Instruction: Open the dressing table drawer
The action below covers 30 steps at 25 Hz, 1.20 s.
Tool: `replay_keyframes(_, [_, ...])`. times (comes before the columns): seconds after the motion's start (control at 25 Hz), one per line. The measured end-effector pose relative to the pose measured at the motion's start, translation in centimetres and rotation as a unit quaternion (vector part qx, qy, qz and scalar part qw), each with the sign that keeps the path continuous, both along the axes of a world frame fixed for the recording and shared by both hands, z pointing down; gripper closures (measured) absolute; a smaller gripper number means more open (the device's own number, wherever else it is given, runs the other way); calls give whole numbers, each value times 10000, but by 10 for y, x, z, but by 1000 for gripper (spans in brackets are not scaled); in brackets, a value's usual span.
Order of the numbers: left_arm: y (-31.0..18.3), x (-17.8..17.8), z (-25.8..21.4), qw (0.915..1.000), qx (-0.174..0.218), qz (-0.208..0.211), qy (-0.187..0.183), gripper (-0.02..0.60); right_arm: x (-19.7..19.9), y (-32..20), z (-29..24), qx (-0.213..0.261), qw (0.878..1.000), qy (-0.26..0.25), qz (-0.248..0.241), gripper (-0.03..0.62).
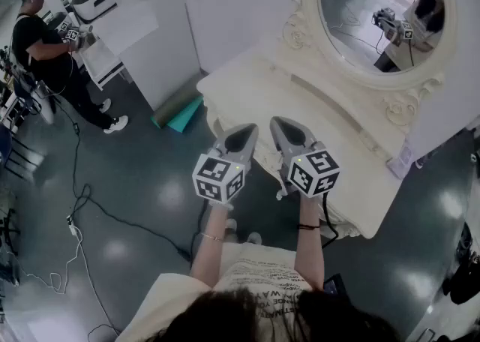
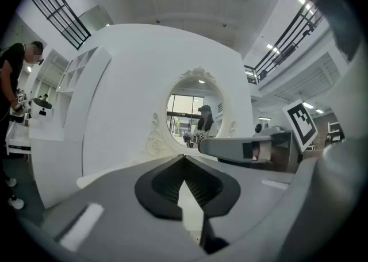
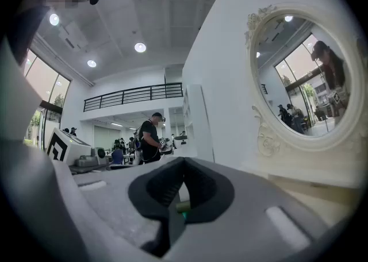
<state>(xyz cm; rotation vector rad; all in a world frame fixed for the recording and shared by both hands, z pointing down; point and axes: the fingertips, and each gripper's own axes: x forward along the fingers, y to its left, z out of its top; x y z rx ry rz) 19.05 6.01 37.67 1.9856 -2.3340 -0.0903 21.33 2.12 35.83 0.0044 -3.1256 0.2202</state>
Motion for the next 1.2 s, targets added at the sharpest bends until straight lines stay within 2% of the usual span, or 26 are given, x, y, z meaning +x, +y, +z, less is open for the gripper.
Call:
replay_keyframes(0.28, [6, 1, -4, 10000, 26, -30, 30, 583, 3, 6, -5, 22, 10000, -17, -11, 591])
replay_keyframes(0.64, [13, 9, 0, 9999, -38, -97, 62, 583, 7, 3, -1, -167, 9998, -71, 23, 591])
replay_keyframes(0.92, [24, 0, 8, 9995, -108, -238, 154, 583, -2, 9, 10, -258, 9996, 37, -59, 591])
replay_keyframes(1.2, [21, -20, 13, 9997, -122, -102, 195, 583, -22, 4, 17, -359, 9993, 71, 34, 591])
